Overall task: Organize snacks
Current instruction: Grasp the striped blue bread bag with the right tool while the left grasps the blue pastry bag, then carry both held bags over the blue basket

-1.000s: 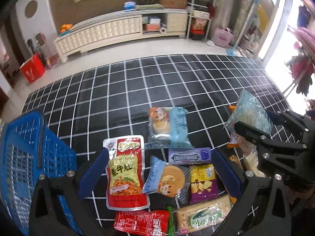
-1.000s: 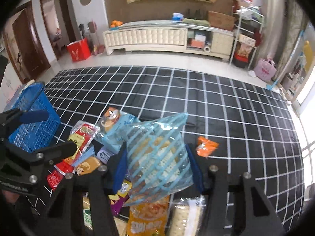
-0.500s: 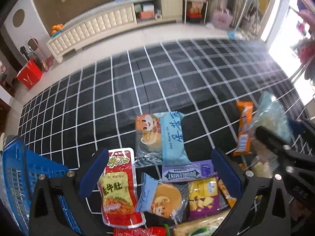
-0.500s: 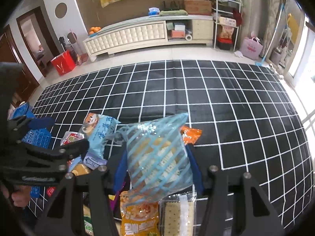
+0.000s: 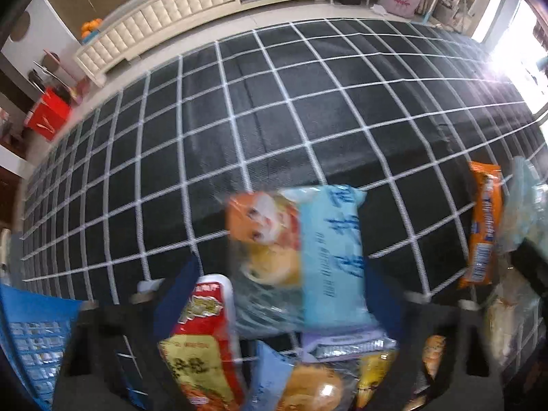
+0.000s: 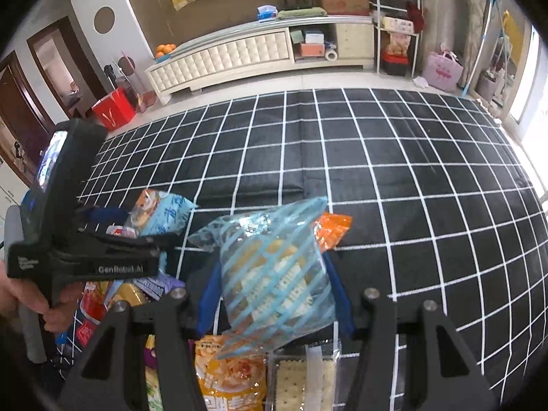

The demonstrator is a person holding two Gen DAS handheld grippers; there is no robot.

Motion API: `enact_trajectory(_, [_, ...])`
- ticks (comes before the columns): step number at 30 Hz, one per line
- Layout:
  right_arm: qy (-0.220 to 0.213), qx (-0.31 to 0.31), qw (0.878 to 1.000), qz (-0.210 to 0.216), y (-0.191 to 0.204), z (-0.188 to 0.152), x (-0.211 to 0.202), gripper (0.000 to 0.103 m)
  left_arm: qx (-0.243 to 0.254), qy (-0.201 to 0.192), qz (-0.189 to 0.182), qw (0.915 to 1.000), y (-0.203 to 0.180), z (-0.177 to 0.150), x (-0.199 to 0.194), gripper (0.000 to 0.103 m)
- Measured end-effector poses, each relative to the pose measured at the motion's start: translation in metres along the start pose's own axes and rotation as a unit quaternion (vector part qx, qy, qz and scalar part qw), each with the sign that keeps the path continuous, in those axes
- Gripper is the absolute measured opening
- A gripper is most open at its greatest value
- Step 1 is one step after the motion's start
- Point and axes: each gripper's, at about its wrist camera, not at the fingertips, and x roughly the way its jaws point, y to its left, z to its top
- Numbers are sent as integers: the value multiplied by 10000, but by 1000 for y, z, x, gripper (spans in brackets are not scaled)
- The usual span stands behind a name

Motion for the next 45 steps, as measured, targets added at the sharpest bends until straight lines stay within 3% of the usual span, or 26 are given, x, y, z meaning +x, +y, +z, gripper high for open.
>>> enact_trajectory(5, [31,20,9999,-103,-1,-4,-5,61,-50,-107,128,9998,-4,-8,-7,64])
enact_trajectory(11, [-50,-27,10000,-78,6,-2,-27,61,-185,-355,10,9992,-5,-28,-44,64])
enact_trajectory(26, [-575,-508,9970,13,82,10,-98,61,-234,-1258,-243,9915,16,-89,-162,64])
enact_trajectory(32, [-758,-754,9942,74,116,12,-116,61,-371,-1537,-363,9868,58,-113,-196,64])
enact_trajectory(35, [-871,-867,9923,143,135,14,-121,61,-556,-1565,-714,9835,85,-126,-209,64])
enact_trajectory(45, [-868,-1344,9861,442,212,24,-114,61,-816,-1810,-296,9796,169,-166,-248,64])
